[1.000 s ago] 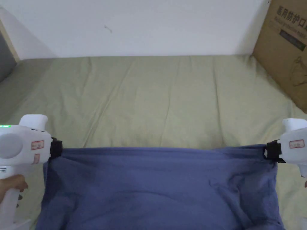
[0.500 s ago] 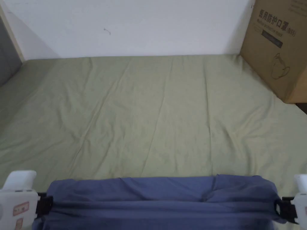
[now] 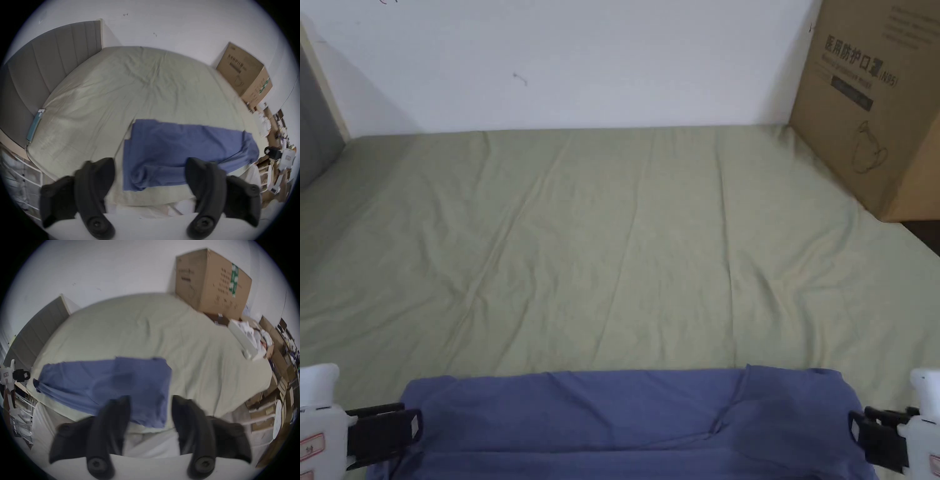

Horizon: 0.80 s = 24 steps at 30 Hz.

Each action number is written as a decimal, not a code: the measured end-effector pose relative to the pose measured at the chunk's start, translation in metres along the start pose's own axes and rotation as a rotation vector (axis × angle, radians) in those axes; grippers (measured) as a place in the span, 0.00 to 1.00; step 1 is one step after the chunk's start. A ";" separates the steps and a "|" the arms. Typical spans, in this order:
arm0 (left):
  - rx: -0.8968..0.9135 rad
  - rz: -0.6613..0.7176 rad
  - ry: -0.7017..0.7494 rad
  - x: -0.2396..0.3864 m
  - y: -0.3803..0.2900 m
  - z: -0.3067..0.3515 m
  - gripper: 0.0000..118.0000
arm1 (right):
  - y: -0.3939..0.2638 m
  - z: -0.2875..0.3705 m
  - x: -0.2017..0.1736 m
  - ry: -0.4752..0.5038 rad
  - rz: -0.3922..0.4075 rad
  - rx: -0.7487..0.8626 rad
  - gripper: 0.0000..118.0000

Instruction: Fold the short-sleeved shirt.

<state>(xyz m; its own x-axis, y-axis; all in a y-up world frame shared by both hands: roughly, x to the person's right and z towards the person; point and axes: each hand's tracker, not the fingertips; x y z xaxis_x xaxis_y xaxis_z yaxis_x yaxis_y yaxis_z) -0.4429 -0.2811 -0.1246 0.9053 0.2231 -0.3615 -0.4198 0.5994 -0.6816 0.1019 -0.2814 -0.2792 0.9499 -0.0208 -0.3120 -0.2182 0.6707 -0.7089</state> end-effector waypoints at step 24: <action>0.014 0.655 -0.286 -0.124 -0.059 -0.050 0.99 | 0.026 -0.066 -0.134 0.187 0.153 -0.053 0.00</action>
<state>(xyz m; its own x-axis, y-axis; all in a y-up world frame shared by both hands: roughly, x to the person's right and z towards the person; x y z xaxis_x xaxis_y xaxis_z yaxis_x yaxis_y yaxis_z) -0.5338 -0.3825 -0.0716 0.4493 0.7327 -0.5112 -0.8841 0.2823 -0.3725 -0.0454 -0.3105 -0.2978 0.8482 -0.0620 -0.5260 -0.3721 0.6370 -0.6752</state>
